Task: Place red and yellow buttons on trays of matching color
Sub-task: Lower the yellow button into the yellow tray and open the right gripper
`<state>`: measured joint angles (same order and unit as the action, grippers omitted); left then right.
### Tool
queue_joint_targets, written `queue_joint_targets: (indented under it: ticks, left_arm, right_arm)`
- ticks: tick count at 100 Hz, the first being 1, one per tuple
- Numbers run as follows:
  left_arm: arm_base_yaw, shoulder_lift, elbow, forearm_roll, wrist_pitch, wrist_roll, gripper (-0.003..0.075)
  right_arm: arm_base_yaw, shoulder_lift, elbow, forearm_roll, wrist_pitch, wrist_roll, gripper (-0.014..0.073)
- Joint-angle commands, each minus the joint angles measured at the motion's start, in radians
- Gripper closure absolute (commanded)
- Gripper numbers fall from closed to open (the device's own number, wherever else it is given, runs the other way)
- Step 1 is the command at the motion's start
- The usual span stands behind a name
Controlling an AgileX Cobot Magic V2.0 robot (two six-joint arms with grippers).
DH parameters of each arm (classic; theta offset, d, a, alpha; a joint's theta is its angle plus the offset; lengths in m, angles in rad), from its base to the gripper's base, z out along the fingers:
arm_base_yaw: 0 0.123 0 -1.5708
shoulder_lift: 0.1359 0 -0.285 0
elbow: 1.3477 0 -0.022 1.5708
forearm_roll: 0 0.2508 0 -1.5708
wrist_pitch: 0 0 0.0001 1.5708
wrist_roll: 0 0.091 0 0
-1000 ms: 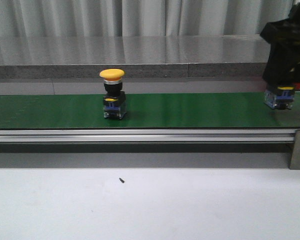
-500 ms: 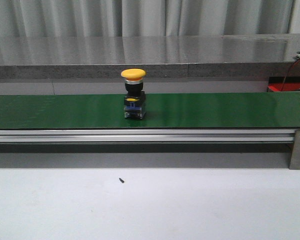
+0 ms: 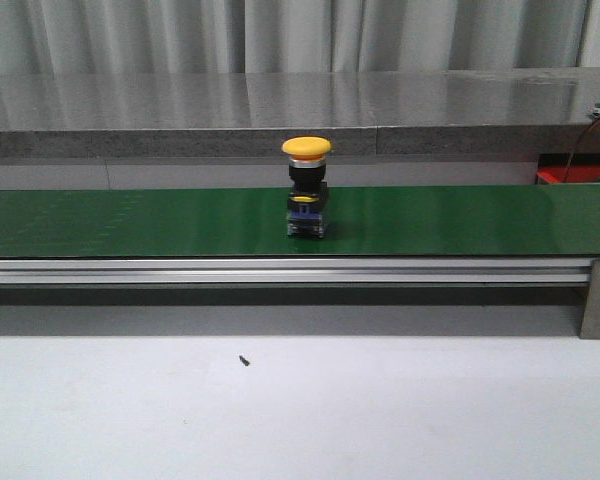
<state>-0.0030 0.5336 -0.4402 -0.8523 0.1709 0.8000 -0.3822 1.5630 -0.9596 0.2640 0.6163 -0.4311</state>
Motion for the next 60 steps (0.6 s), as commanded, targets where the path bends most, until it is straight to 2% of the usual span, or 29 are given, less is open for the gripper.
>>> queue_joint_targets:
  ticks: [1,23,47,60]
  left_arm:
    - [-0.009,0.001,-0.030,-0.018,-0.047,-0.001,0.0740]
    - [-0.009,0.001,-0.030,-0.018,-0.047,-0.001,0.0740]
    - [-0.009,0.001,-0.030,-0.018,-0.045,-0.001,0.0740]
    - [-0.009,0.001,-0.030,-0.018,-0.025,-0.001,0.0740]
  right_arm:
    - [-0.003,0.012,-0.020,0.012,-0.062,-0.011,0.0377]
    - [-0.003,0.091,-0.020,0.039,-0.067,-0.010,0.0358]
    - [-0.004,0.068,-0.028,0.055,-0.039,-0.010,0.0071]
    - [-0.004,0.031,-0.029,0.055,-0.037,-0.010,0.0050]
